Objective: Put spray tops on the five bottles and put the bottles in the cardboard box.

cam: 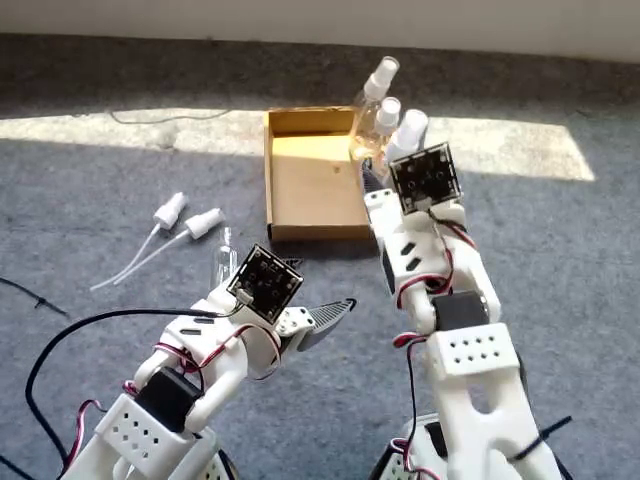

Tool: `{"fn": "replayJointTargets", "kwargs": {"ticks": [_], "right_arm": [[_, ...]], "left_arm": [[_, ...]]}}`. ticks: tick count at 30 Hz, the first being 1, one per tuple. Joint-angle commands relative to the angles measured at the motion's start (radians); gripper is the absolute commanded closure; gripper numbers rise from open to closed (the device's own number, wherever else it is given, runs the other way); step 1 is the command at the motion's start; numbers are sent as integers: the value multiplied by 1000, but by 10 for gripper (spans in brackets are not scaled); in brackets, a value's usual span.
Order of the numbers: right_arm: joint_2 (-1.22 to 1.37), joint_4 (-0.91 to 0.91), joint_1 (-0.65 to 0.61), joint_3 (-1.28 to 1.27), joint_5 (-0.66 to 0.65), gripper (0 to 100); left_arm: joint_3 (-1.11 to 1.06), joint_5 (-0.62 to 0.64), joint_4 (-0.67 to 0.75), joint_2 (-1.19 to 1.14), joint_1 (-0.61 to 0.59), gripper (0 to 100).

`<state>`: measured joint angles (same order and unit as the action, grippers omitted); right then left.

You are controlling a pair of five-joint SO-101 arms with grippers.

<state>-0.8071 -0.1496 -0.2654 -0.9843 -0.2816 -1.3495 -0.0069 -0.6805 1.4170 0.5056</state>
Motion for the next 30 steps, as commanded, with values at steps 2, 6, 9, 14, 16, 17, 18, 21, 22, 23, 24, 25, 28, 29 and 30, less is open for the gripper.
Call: {"fn": "replayJointTargets", "kwargs": {"ticks": [2,6,9,14,16,17,18,21,22,23,24,25,28,29,30], "right_arm": [[176,271,15,59,-8,994],[294,392,16,58,-8,994],[375,446,16,65,-8,994],[460,490,15,65,-8,994],[484,492,15,65,-6,994],[493,492,16,65,-6,994],[503,492,16,65,-6,994],[521,521,16,61,-6,994],[527,547,16,59,-6,994],[532,562,16,58,-6,994],[539,573,16,58,-6,994],[549,581,18,61,-6,994],[573,581,18,67,-6,994],[581,581,18,68,-6,994],[585,581,18,68,-6,994]], "left_arm": [[-2,0,23,15,-7,712],[-2,0,23,13,-8,712],[-2,0,23,13,-7,712],[-2,0,23,15,-13,712],[-2,0,23,15,-13,712],[-2,0,23,15,-13,712],[-2,0,23,15,-13,712],[-2,0,23,15,-13,712],[-2,0,23,15,-13,712],[-2,0,23,15,-13,712],[-2,0,23,15,-13,712],[-2,0,23,15,-13,712],[-2,0,23,15,-13,712],[-2,0,23,15,-13,712],[-2,0,23,15,-13,712]]}}
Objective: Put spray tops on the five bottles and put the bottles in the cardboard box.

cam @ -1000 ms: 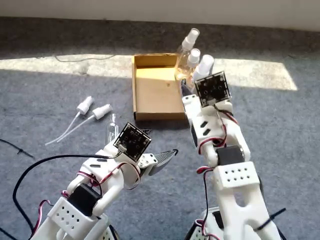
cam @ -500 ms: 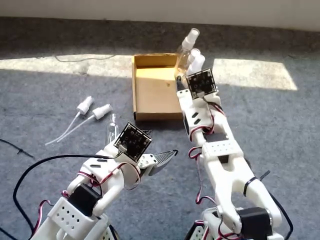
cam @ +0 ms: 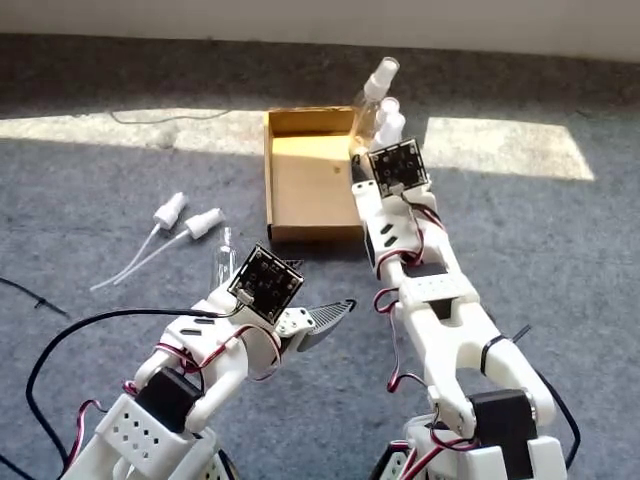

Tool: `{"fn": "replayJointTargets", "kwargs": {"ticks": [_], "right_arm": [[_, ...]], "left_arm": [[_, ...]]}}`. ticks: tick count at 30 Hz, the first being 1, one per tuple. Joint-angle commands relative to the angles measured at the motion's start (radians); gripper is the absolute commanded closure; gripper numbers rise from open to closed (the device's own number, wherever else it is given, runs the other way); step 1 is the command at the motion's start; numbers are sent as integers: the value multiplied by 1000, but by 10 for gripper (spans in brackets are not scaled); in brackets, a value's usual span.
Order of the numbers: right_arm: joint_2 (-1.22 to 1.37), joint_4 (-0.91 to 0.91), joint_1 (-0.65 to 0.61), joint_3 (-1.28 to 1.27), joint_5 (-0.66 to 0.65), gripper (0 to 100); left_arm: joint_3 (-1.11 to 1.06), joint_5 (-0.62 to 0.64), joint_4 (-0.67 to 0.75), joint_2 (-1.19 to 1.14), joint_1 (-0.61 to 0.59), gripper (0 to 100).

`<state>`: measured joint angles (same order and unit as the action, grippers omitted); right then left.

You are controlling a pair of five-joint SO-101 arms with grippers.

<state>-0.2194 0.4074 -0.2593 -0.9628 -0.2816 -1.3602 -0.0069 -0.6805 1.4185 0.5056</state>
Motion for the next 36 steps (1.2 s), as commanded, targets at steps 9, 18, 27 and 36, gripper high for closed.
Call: {"fn": "replayJointTargets", "kwargs": {"ticks": [9,18,27,36], "right_arm": [[48,45,39,48,43,994],[119,88,56,47,84,994],[170,88,58,68,84,991],[171,88,56,67,84,988]], "left_arm": [[8,0,23,13,-13,712],[8,0,23,13,-15,712],[8,0,23,13,-15,712],[8,0,23,13,-15,712]]}}
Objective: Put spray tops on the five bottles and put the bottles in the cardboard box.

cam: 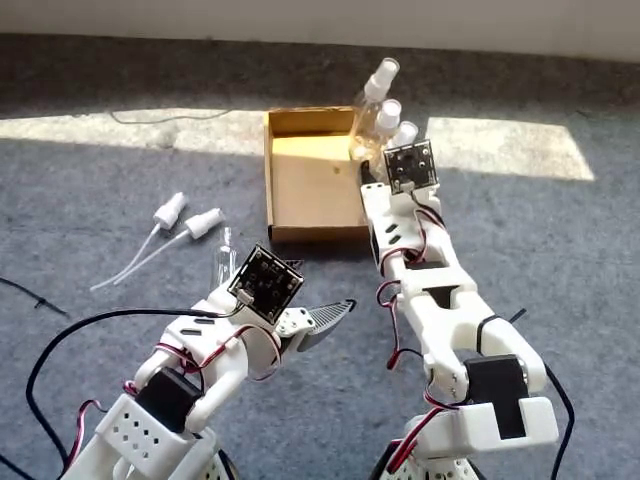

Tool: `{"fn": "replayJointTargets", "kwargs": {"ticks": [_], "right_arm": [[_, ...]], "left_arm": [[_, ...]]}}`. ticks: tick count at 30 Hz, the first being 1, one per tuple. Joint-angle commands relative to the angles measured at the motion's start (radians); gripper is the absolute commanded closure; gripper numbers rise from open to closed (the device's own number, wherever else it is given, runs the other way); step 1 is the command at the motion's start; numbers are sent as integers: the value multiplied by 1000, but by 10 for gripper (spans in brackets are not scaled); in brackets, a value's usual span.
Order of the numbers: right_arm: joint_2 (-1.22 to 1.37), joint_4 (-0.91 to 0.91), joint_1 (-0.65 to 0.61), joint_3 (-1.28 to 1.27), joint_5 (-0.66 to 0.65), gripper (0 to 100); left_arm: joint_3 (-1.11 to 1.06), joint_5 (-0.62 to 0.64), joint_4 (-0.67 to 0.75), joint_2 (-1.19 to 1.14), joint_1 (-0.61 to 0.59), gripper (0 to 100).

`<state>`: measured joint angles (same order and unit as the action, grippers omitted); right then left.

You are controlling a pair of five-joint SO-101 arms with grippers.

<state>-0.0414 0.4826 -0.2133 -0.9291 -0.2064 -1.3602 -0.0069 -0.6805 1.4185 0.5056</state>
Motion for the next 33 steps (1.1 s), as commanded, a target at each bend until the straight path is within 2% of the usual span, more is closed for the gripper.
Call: {"fn": "replayJointTargets", "kwargs": {"ticks": [1,10,24,29,33], "right_arm": [[-7,13,8,33,9,986],[-8,13,7,33,14,836],[-10,5,7,68,11,823],[-10,4,7,68,11,742],[-10,4,7,68,11,736]], "left_arm": [[8,0,23,13,-15,712],[8,-2,23,13,-15,712],[8,-2,23,13,-15,712],[8,-2,23,13,-15,712],[8,-2,23,13,-15,712]]}}
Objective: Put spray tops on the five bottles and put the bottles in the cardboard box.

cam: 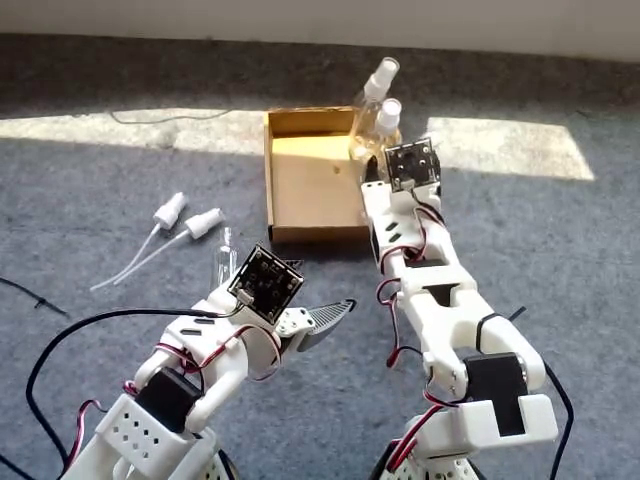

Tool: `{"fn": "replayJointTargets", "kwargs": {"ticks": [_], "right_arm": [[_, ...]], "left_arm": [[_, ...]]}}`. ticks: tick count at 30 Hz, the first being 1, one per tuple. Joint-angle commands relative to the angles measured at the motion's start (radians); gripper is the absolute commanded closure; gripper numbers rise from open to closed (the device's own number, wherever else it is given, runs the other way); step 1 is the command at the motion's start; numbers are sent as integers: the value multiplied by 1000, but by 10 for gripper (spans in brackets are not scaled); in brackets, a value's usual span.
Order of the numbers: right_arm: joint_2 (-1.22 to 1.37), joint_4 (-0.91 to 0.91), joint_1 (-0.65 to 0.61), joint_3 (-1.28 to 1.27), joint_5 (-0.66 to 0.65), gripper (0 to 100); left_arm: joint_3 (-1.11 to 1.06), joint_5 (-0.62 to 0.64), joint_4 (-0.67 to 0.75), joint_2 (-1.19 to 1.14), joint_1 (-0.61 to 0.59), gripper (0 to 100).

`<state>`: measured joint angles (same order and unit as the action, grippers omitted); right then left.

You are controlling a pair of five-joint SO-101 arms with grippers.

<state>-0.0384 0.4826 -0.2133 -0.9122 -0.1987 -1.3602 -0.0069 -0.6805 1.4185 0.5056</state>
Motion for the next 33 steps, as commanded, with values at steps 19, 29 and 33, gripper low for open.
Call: {"fn": "replayJointTargets", "kwargs": {"ticks": [19,29,33], "right_arm": [[-13,-33,8,97,2,735],[-13,-116,8,174,2,735],[-13,-117,8,174,2,735]], "left_arm": [[8,-2,23,13,-15,712],[8,-2,23,13,-15,712],[8,-2,23,13,-15,712]]}}
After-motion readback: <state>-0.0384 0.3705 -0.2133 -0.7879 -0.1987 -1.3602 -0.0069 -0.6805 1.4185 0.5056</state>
